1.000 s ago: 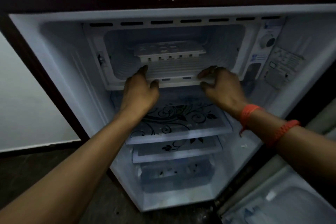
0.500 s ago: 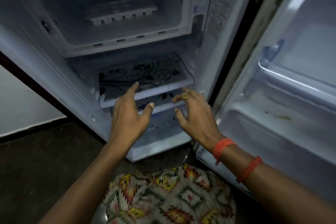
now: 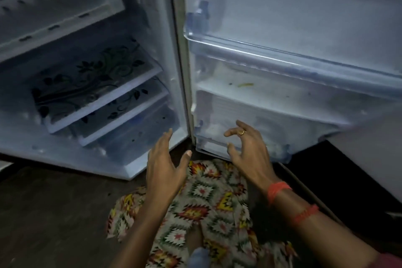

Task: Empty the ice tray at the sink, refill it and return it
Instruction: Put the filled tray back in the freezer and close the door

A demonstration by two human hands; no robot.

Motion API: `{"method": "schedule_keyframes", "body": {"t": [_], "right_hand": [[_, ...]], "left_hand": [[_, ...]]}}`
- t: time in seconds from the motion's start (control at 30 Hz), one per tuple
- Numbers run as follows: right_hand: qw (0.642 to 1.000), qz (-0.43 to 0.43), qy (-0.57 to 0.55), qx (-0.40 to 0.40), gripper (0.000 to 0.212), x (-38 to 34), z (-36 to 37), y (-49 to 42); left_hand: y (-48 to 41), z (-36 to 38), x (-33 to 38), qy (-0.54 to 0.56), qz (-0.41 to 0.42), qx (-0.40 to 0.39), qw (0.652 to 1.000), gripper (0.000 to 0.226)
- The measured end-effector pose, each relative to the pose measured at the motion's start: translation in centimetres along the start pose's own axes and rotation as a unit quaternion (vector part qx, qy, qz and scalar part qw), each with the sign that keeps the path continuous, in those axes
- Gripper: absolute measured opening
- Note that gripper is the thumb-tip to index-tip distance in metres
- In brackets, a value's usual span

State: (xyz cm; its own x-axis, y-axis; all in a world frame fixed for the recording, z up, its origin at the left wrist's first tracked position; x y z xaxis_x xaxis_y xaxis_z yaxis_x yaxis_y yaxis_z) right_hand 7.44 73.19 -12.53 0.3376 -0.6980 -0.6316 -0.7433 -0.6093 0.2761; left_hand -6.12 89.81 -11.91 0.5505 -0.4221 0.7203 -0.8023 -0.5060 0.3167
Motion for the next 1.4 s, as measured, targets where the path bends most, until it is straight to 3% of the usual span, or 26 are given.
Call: {"method": "schedule_keyframes", "body": {"t": [0.27, 0.57, 0.7, 0.83, 1.13, 1.4], "right_hand": [[0.989, 0.112, -0.036, 0.085, 0.030, 9.2, -6.7, 6.5], [0.963, 0.158, -0.106, 0.192, 0.023, 15.2, -13.2, 11.6], [0.951, 0.155, -0.162, 0.212, 0.024, 16.7, -15.4, 12.7], [0.907, 0.146, -0.315, 0.237, 0.022, 17.5, -18.1, 12.8], [0.872, 0.091, -0.368, 0.309, 0.014, 17.6, -25.3, 11.3], [0.875, 0.052, -0.370, 0.308, 0.037, 16.7, -29.1, 9.0]], "left_hand": [[1.4, 6.5, 8.4, 0.001, 0.095, -0.054, 0.994, 0.064], [3.7, 10.9, 18.0, -0.053, 0.197, -0.091, 0.975, 0.061], [4.8, 12.0, 21.5, -0.085, 0.235, -0.095, 0.964, 0.061], [5.9, 12.5, 25.8, -0.135, 0.310, -0.085, 0.937, 0.059], [7.6, 11.5, 37.1, -0.195, 0.438, -0.016, 0.877, 0.052], [7.0, 11.8, 45.3, -0.225, 0.481, 0.030, 0.847, 0.049]]}}
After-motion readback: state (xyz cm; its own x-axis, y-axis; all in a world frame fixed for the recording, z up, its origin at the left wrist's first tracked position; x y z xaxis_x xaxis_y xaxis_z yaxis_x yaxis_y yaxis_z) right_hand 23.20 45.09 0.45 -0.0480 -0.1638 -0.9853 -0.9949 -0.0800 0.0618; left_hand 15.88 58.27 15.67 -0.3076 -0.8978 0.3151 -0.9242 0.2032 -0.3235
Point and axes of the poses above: each hand's wrist, its own y-axis away from the middle knuckle, its own z-axis out of the palm, x = y × z, the point moved 3 cm from there along -y, towards the middle knuckle, and after that the axes turned 12 degrees about -x, right-handed, at the moved point
